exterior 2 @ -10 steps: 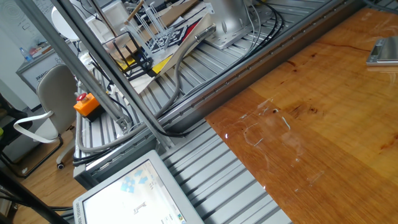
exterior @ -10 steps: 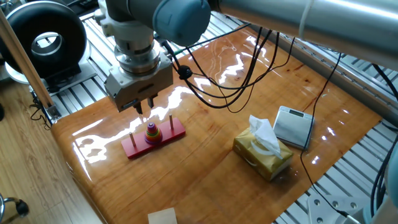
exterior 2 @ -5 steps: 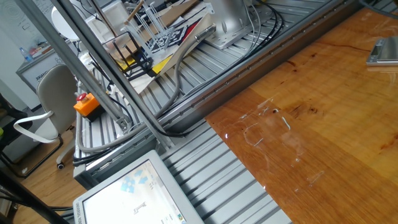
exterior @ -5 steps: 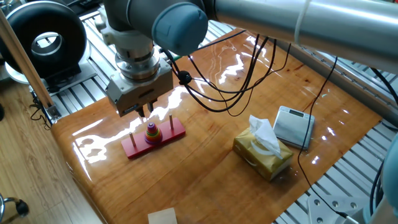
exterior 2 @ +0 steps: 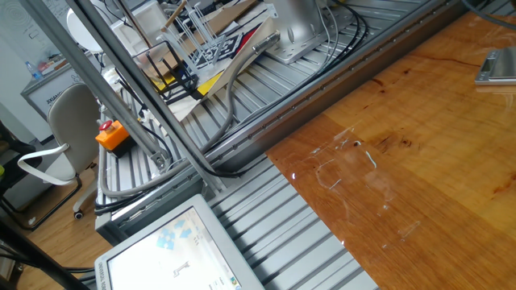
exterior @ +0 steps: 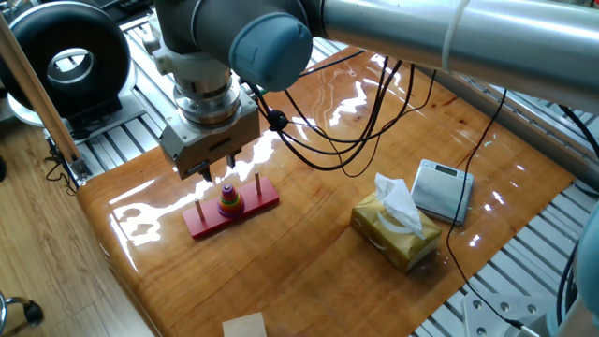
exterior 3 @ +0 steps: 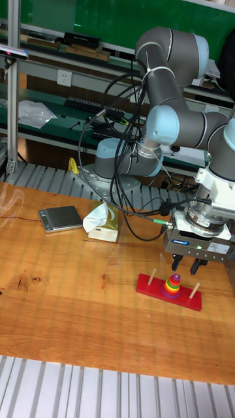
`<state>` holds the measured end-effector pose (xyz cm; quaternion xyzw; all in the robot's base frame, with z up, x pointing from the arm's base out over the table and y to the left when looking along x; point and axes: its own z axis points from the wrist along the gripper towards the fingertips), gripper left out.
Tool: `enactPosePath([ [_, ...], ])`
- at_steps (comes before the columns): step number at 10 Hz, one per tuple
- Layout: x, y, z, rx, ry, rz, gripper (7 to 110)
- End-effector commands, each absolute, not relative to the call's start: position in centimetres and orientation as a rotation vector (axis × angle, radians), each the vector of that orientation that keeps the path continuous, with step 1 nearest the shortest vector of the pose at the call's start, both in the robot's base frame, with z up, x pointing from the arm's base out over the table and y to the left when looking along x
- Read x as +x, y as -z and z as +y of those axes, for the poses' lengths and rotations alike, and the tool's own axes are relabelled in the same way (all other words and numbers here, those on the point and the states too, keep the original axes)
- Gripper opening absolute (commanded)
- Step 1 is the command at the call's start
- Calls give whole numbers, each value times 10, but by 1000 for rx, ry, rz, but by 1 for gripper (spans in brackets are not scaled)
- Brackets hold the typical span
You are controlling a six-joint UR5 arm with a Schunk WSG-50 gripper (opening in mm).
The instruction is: Take out one Hanoi block and throw it aside
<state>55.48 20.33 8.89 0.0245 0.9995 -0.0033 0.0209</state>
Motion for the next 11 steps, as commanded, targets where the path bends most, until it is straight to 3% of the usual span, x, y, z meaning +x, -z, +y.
enactPosePath([
  [1, 556, -84, 205, 82, -6, 3099, 44],
  [11, 562, -60, 203, 80, 8, 3073, 44],
])
